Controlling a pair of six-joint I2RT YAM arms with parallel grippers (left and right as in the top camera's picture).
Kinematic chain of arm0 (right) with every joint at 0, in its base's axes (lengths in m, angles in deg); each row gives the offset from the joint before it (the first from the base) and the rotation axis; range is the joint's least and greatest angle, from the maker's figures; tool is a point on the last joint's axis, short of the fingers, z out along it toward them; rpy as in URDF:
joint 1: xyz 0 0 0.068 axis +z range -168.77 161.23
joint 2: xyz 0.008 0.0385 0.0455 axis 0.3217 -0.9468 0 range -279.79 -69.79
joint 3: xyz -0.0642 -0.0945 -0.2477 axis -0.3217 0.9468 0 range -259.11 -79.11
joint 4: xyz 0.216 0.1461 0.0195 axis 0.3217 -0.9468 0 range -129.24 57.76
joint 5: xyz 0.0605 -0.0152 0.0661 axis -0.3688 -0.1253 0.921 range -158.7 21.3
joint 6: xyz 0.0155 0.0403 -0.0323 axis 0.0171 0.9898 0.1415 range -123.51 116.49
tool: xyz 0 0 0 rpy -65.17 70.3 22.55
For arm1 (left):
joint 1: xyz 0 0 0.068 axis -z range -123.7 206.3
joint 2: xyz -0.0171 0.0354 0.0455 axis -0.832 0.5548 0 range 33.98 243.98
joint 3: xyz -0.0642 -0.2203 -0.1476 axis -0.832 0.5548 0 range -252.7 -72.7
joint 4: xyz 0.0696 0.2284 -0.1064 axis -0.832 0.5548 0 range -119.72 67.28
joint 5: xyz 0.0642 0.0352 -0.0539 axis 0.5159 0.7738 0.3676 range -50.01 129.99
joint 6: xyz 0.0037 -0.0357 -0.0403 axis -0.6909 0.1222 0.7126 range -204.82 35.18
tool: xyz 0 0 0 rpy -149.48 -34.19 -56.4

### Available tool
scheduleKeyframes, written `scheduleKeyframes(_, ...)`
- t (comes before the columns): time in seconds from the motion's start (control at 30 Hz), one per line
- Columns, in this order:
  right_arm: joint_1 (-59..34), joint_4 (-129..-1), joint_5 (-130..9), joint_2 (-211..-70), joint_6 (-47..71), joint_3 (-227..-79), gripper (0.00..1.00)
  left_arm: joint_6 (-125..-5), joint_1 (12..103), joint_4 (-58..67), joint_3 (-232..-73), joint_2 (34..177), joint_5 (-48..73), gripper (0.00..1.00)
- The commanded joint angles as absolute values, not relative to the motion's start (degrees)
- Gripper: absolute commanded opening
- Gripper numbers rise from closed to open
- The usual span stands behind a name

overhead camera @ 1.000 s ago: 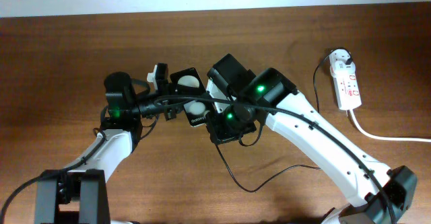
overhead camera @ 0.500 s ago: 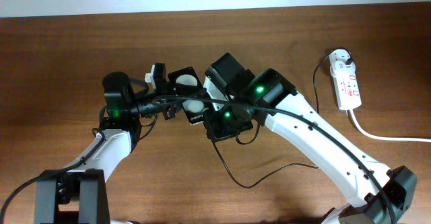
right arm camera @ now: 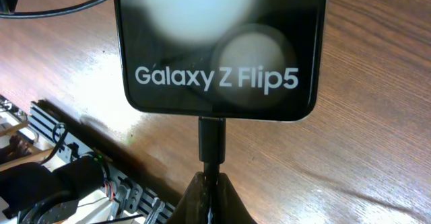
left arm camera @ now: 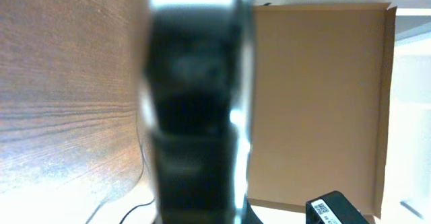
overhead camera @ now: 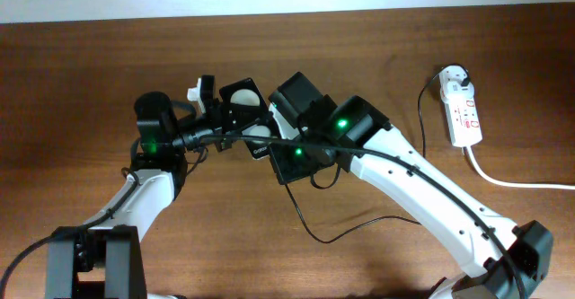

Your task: Plug charger to phone and switch on socket

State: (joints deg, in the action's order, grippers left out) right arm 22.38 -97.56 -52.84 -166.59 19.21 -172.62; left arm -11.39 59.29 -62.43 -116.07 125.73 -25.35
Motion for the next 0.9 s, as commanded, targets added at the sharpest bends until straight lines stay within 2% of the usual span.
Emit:
scheduleKeyframes(0.0, 21.7, -89.9, -58.3, -166.7, 19.3, -174.5, 0.05, -13.8, 64.7, -62.2, -115.6, 125.4, -41.1, 0.0)
scheduleKeyframes(0.13, 21.7, -89.8, -60.6, -166.7, 19.3, -174.5, 0.05, -14.1, 64.7, -62.2, -115.6, 125.4, -41.7, 0.0)
scheduleKeyframes(0.17, 21.7, -90.1, -60.6, -166.7, 19.3, -174.5, 0.13, -16.0, 64.7, -62.2, -115.6, 125.4, -41.7, 0.0)
scheduleKeyframes(0.33, 21.7, -95.3, -60.8, -166.7, 19.3, -174.5, 0.25, -27.9, 64.7, -62.2, -115.6, 125.4, -41.0, 0.0)
scheduleKeyframes(0.5, 21.5, -101.1, -69.6, -166.6, 19.3, -174.6, 0.26, -40.3, 64.7, -62.0, -115.6, 125.4, -41.0, 0.0)
scheduleKeyframes(0.57, 19.6, -103.5, -69.6, -166.5, 19.3, -175.2, 0.25, -46.2, 64.7, -61.5, -115.6, 125.4, -41.0, 0.0)
scheduleKeyframes(0.63, 15.9, -107.9, -69.4, -166.0, 19.3, -177.1, 0.12, -51.0, 64.7, -56.8, -115.6, 125.4, -39.2, 0.0)
scheduleKeyframes(0.67, 13.2, -110.7, -69.4, -165.4, 19.3, -178.7, 0.04, -53.2, 64.7, -50.5, -115.6, 125.4, -34.0, 0.0)
scheduleKeyframes(0.77, 1.8, -117.4, -69.4, -158.8, 19.3, -182.1, 0.04, -53.5, 64.7, -30.7, -115.5, 125.4, -12.4, 0.0)
scheduleKeyframes(0.87, -7.1, -117.5, -69.4, -149.6, 19.3, -182.1, 0.04, -53.4, 64.7, -29.7, -115.6, 125.4, -9.5, 0.0)
